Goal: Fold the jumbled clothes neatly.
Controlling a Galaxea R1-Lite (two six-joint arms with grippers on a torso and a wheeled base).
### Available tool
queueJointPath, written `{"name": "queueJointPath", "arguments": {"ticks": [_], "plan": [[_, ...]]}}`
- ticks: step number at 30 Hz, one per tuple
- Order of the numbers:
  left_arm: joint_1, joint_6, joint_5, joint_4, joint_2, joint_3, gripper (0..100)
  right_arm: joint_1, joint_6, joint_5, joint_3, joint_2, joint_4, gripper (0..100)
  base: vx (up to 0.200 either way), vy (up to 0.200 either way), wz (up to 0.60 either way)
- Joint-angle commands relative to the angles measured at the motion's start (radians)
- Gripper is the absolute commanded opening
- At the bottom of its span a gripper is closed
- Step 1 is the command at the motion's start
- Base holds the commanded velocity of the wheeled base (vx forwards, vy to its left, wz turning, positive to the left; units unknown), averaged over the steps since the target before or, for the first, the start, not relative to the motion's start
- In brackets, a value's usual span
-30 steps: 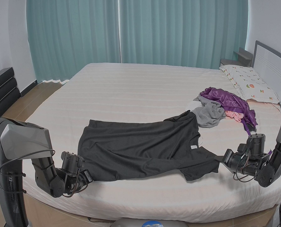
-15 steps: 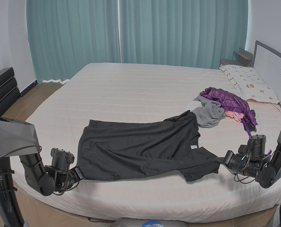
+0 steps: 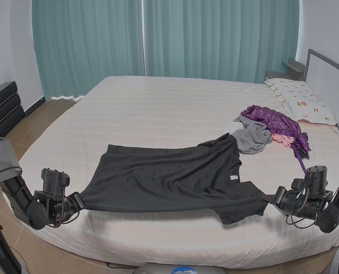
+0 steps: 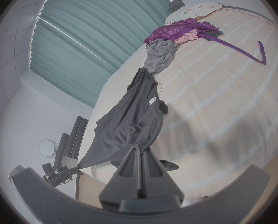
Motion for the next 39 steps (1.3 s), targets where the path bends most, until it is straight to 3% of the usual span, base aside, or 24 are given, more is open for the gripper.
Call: {"name": "queueJointPath", "arguments": {"ticks": [1, 10, 14, 20, 25, 35, 36, 39], "plan": [[0.031, 0.03, -0.001, 0.025, -0.08, 0.0, 0, 0.003, -0.001, 0.011, 0.035, -0.05, 0.003, 0, 0.0, 0.0, 0.0], [0.062, 0.096, 0.0, 0.107, -0.116, 0.014, 0, 0.032, -0.012, 0.059, 0.141, -0.096, 0.024, 0, 0.0, 0.0, 0.0], [0.052, 0.135, -0.001, 0.152, -0.099, 0.034, 0, 0.035, -0.019, 0.059, 0.159, -0.017, 0.027, 0, 0.0, 0.0, 0.0], [0.023, 0.167, 0.0, 0.189, -0.044, 0.063, 0, 0.038, -0.102, 0.057, 0.185, 0.119, 0.016, 0, 0.0, 0.0, 0.0], [-0.017, 0.176, 0.0, 0.19, 0.027, 0.063, 0, 0.04, -0.115, 0.051, 0.17, 0.211, -0.003, 0, 0.0, 0.0, 0.0], [-0.023, 0.17, 0.003, 0.186, 0.065, 0.054, 0, 0.068, -0.113, 0.047, 0.132, 0.309, -0.095, 0, 0.0, 0.0, 0.0], [-0.023, 0.17, 0.003, 0.186, 0.065, 0.054, 0, 0.068, -0.112, 0.047, 0.126, 0.312, -0.105, 100, 0.0, 0.0, 0.0], [-0.023, 0.17, 0.005, 0.186, 0.065, 0.054, 0, 0.06, -0.113, 0.047, 0.118, 0.306, -0.126, 100, 0.0, 0.0, 0.0]]}}
